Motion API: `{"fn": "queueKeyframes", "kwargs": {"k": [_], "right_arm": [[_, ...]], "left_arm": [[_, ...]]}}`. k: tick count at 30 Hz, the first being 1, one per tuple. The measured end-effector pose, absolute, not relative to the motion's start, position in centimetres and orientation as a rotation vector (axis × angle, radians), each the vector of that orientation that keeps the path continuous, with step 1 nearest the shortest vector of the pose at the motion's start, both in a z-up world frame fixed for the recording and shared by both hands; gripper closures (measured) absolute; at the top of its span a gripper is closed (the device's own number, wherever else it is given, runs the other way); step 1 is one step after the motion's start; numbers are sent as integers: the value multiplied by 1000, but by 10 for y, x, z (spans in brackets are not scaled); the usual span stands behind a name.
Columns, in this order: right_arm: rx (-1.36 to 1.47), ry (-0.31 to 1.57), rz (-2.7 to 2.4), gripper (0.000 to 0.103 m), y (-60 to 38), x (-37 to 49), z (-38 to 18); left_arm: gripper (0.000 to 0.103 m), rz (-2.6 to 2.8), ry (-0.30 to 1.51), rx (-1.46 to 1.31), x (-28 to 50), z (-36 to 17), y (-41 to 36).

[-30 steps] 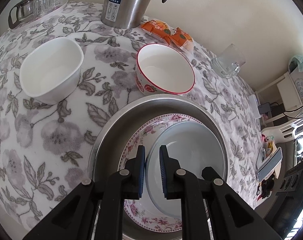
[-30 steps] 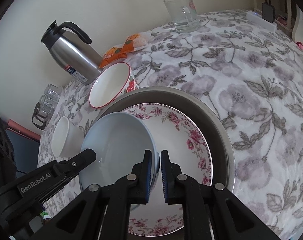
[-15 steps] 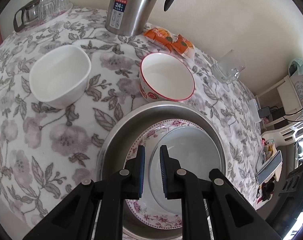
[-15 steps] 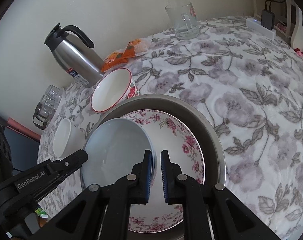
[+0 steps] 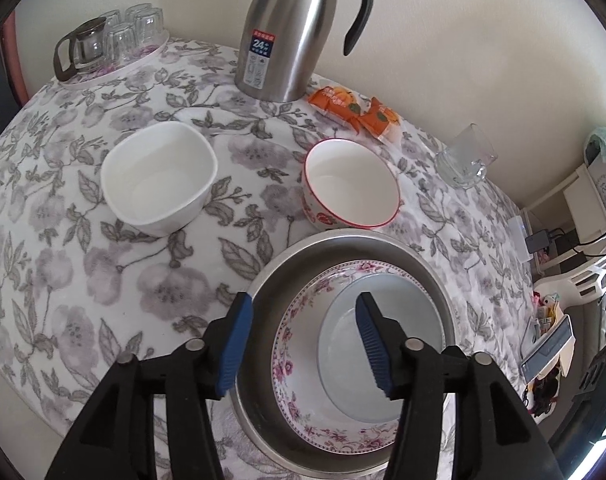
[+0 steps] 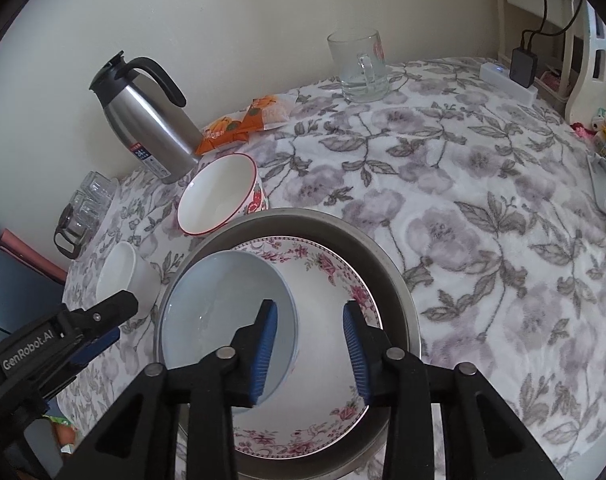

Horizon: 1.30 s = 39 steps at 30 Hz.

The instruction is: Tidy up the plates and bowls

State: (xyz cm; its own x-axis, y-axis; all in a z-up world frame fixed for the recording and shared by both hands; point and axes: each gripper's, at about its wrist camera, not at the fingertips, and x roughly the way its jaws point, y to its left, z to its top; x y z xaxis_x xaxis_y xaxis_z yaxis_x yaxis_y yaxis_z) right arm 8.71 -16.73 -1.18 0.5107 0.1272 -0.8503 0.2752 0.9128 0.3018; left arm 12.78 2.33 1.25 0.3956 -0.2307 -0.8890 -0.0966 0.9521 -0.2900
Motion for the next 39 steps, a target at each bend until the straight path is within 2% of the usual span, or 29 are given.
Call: {"fn": "queueKeyframes", "kwargs": {"k": [5,7,11,15,16,17,29,39], "right_arm": [[405,1047,-116,41,-165,87,-11],[399,1046,-120,38,-165,87,-11],[386,1046,-134,16,-165,88,-11],[384,1054,-149,7,-167,88,-13],[385,1054,-150,4,-167,88,-14],[385,1054,-153,2,-167,88,-14],[247,944,-90,0,-137,88,8],[211,955,14,0,-95,92,6]], "left_arm": [[43,-44,1192,-298,129,9,25],[38,-25,1198,-279,129,8,26],[25,-4,1197,-268,130,6,29],[23,31,1196,-237,131,3,31],[21,41,1195,-231,131,2,33],[15,49,1193,-228,131,1,34],[13,137,1124,-222,133,6,69],[13,232,1071,-289,129,16,120]]}}
